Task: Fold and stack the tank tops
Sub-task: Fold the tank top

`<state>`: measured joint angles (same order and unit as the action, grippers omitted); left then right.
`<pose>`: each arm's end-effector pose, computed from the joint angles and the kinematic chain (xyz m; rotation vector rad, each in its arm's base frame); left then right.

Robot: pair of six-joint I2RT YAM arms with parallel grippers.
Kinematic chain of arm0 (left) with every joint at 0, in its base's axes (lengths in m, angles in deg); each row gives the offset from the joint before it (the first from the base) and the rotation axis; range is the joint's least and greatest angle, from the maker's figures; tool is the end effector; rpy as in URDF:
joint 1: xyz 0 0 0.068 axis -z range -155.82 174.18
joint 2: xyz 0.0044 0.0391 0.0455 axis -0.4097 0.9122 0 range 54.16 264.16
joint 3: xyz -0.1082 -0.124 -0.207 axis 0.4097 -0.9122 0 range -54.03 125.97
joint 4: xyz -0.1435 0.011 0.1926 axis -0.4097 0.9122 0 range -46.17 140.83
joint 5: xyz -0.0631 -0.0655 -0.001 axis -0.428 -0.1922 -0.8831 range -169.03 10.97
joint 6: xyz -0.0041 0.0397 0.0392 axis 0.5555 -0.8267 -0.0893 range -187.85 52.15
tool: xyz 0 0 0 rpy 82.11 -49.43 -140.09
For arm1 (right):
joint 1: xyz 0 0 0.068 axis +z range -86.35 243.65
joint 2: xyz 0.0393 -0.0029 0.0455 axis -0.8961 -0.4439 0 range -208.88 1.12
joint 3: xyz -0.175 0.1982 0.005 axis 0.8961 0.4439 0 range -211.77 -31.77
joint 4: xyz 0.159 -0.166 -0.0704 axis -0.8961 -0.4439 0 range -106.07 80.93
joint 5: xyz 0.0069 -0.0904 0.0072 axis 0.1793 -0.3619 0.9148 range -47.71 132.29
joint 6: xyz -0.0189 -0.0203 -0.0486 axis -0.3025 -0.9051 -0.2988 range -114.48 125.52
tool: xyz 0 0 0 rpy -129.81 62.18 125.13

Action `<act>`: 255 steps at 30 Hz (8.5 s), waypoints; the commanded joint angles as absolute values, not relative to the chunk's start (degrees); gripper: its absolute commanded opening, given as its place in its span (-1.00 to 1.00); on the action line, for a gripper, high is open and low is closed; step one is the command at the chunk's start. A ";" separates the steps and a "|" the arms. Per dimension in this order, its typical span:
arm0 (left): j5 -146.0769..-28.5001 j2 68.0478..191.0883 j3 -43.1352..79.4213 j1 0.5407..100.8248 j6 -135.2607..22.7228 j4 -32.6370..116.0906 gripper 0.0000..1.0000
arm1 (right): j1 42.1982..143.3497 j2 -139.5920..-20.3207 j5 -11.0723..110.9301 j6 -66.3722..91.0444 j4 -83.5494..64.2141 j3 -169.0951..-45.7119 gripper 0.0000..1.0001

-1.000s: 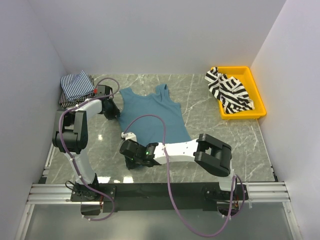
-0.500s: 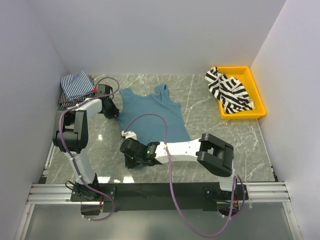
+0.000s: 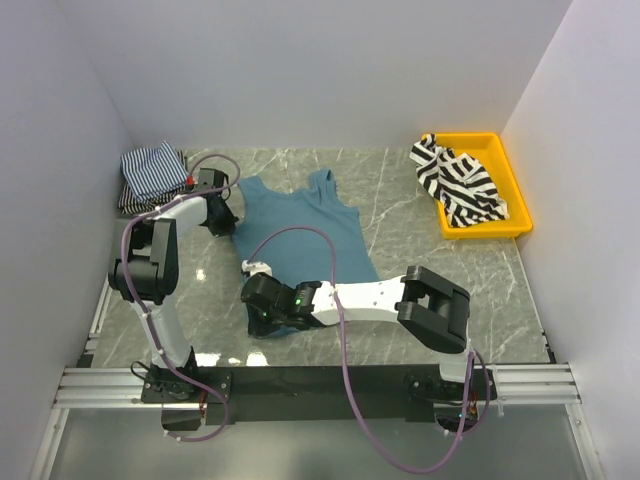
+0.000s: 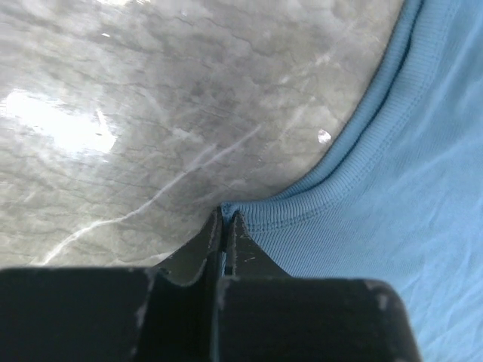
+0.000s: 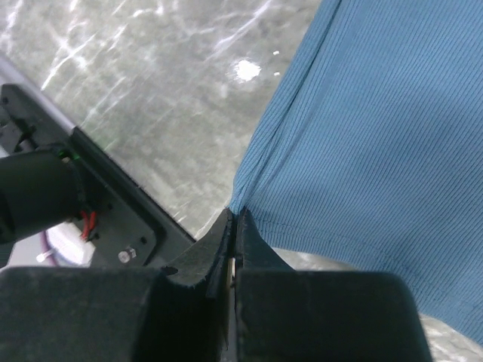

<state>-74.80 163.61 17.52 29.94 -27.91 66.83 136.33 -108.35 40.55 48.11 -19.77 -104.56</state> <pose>0.3705 -0.0344 0.1666 -0.8001 2.5161 -0.1762 0.1189 0.3773 0.1867 -0.6589 2.5099 0.8340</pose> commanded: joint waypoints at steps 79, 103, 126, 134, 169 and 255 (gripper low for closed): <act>-61.72 179.49 43.80 51.95 -21.26 73.18 -0.90 | 124.99 -80.79 42.38 61.77 2.71 -61.92 -1.00; -65.84 166.66 43.89 37.03 -19.51 75.30 -0.16 | 137.03 -101.51 24.28 48.06 -22.69 -99.07 -0.11; -69.09 181.07 52.05 31.65 -20.65 69.67 -0.22 | 138.53 -104.88 26.55 48.06 -24.19 -96.64 -0.98; -71.29 185.12 55.04 31.83 -20.65 69.32 -0.53 | 138.53 -102.85 30.51 47.45 -21.91 -94.79 -1.00; -64.97 192.67 67.09 36.66 -27.86 71.34 -0.99 | 139.58 -101.53 39.12 49.82 -16.81 -91.97 -1.00; -52.66 153.21 9.60 101.88 -7.73 74.77 -0.18 | 89.84 -113.84 53.63 40.94 -13.64 -103.40 -0.11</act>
